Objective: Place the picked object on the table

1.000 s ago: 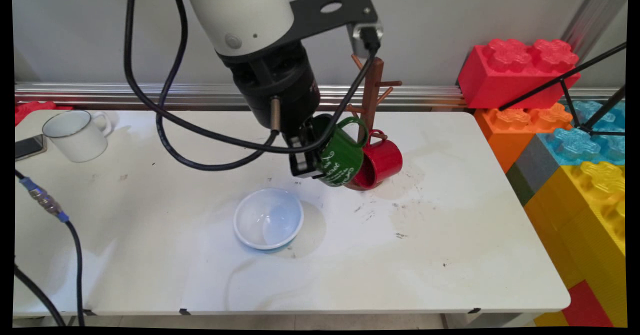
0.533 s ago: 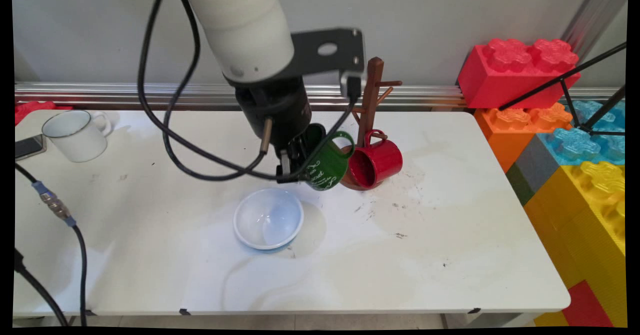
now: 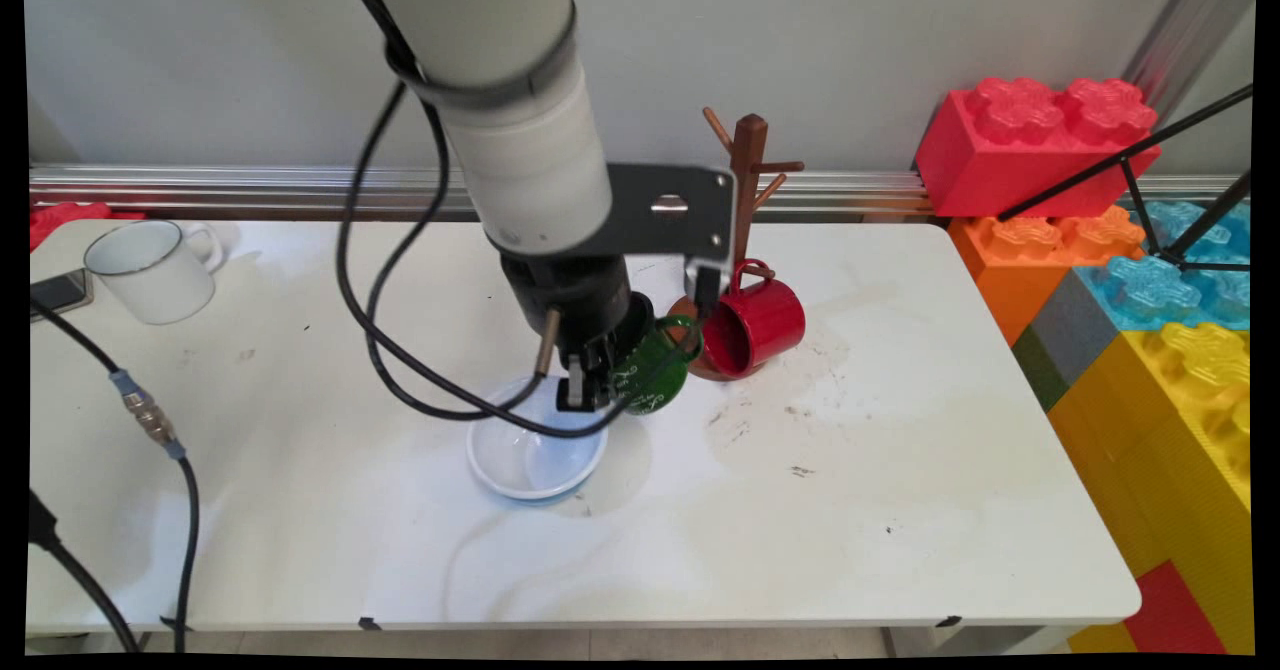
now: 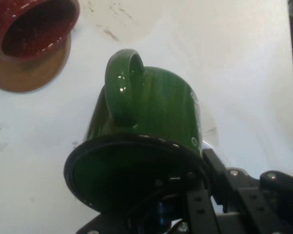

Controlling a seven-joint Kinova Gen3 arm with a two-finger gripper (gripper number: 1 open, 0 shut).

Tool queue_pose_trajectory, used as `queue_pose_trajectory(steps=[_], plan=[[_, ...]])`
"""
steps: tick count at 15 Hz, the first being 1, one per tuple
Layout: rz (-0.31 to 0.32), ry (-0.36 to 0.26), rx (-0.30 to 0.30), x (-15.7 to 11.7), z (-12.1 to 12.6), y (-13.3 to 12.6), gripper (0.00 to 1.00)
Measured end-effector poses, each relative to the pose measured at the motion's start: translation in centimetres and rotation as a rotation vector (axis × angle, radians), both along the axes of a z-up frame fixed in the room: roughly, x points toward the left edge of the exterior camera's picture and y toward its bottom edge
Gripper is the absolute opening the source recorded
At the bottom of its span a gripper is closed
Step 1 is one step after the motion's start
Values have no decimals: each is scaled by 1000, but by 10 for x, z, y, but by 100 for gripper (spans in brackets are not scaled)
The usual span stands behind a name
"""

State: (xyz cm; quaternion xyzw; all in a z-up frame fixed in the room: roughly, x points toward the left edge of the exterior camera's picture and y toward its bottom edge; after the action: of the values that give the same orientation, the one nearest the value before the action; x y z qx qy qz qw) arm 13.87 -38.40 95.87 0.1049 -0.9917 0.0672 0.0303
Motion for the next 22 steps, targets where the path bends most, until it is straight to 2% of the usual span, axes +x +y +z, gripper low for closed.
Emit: queue_pose_trajectory(steps=[6, 17, 22], plan=[[-31, -43, -4, -15, -43, -5, 0], [-74, -77, -18, -33, -93, -16, 0], [-92, -87, -26, -41, -107, -19, 0]])
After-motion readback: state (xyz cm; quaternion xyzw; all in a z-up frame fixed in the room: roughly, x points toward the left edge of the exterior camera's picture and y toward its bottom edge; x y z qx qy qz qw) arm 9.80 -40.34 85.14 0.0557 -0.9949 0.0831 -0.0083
